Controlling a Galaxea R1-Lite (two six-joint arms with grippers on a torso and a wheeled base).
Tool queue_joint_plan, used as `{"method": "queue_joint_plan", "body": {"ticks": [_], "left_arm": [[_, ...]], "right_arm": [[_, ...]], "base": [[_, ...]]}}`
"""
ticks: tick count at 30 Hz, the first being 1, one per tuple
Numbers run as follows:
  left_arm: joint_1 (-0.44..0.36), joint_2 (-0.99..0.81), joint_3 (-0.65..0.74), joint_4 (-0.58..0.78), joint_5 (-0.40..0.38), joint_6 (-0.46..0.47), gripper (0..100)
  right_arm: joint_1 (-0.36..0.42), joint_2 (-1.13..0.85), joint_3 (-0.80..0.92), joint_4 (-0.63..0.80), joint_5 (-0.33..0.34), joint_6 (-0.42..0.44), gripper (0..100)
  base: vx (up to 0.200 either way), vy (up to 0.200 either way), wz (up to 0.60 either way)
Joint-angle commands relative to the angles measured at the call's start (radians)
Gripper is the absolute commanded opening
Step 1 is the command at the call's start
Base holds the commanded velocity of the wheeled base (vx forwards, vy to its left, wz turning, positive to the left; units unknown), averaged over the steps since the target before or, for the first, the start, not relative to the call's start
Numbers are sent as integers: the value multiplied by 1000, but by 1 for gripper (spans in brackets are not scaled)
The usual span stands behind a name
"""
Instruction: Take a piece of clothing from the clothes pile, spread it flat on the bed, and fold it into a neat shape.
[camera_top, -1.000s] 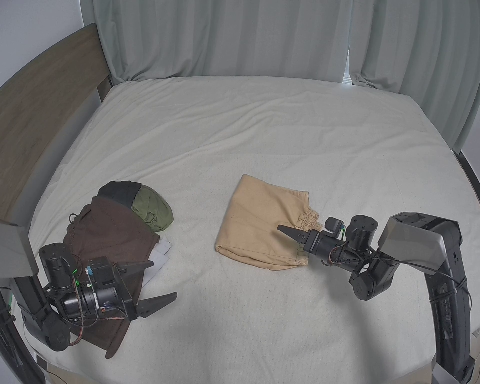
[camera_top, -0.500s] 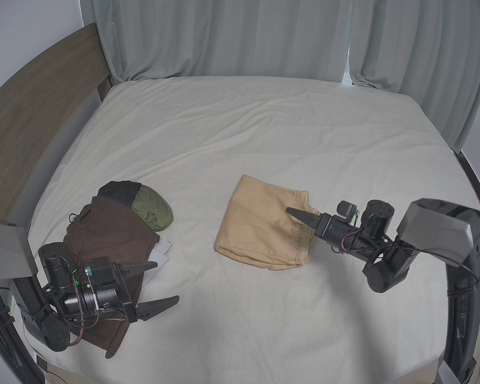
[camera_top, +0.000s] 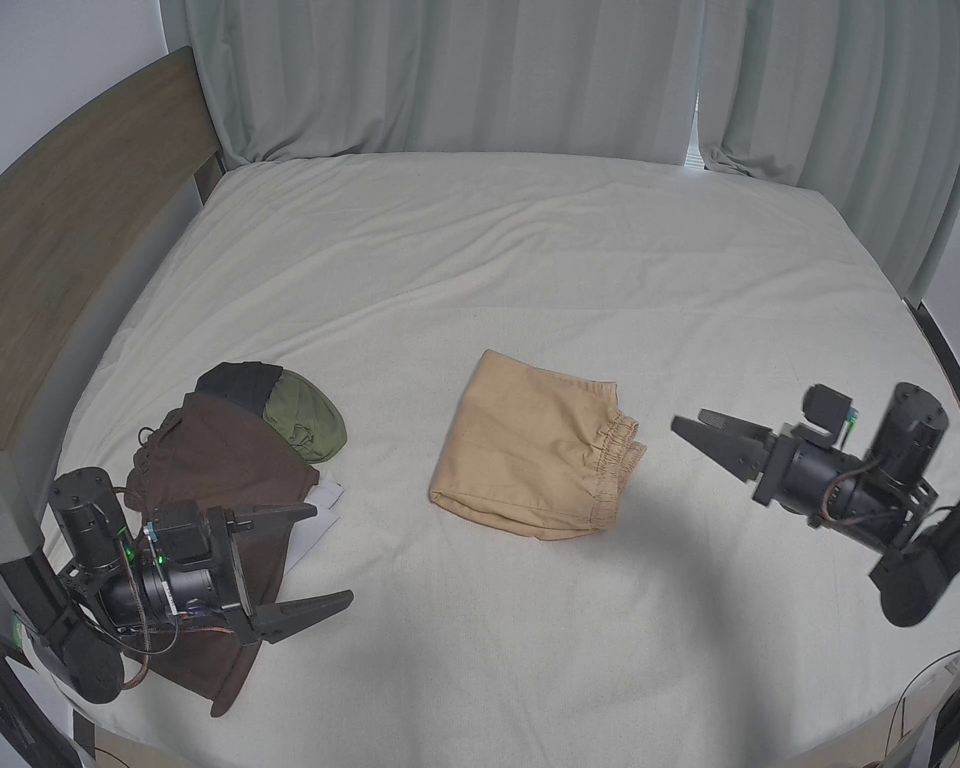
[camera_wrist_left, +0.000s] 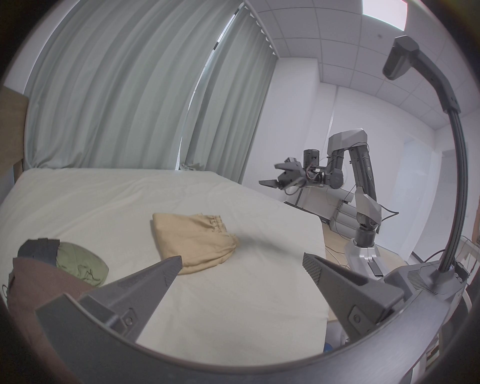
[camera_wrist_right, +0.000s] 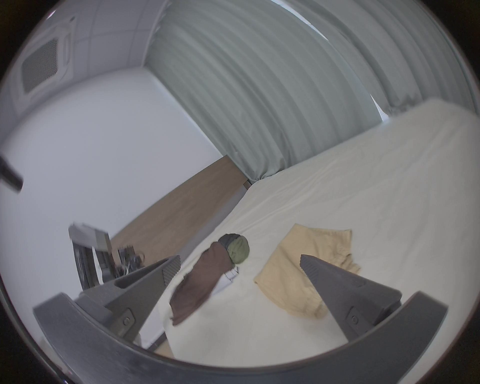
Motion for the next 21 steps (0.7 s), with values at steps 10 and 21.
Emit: {"method": "queue_joint_plan", "body": {"ticks": [10,21], "left_arm": [[-17,-129,33,6,-56,8,100],[-127,-233,111,6,-112,2,100]], "right_arm": [[-73,-388,296,171,-6,-362,100],[-244,-479,399,171,-7,-426,100]], "base": [[0,0,0],[0,0,0]]}}
